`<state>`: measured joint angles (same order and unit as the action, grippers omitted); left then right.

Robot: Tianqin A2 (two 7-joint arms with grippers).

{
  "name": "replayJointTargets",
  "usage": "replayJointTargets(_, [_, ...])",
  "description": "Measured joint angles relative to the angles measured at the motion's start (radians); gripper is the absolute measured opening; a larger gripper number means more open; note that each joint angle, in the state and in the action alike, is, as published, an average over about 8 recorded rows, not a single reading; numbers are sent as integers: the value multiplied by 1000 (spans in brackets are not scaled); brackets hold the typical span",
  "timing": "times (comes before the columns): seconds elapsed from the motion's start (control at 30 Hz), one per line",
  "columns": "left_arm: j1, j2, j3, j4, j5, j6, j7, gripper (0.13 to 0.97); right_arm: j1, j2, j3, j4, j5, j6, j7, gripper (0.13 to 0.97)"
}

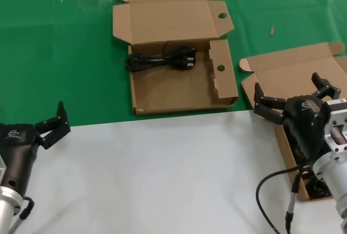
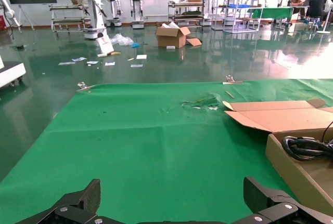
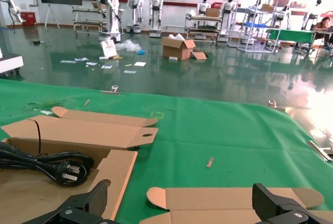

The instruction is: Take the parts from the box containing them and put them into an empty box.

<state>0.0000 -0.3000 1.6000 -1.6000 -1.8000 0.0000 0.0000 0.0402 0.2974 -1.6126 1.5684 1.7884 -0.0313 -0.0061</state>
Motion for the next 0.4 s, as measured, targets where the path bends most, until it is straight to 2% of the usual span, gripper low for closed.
replayJointTargets(0.4, [0,0,0,0,0,0,0,966,0,0,0,0,0,0,0,966])
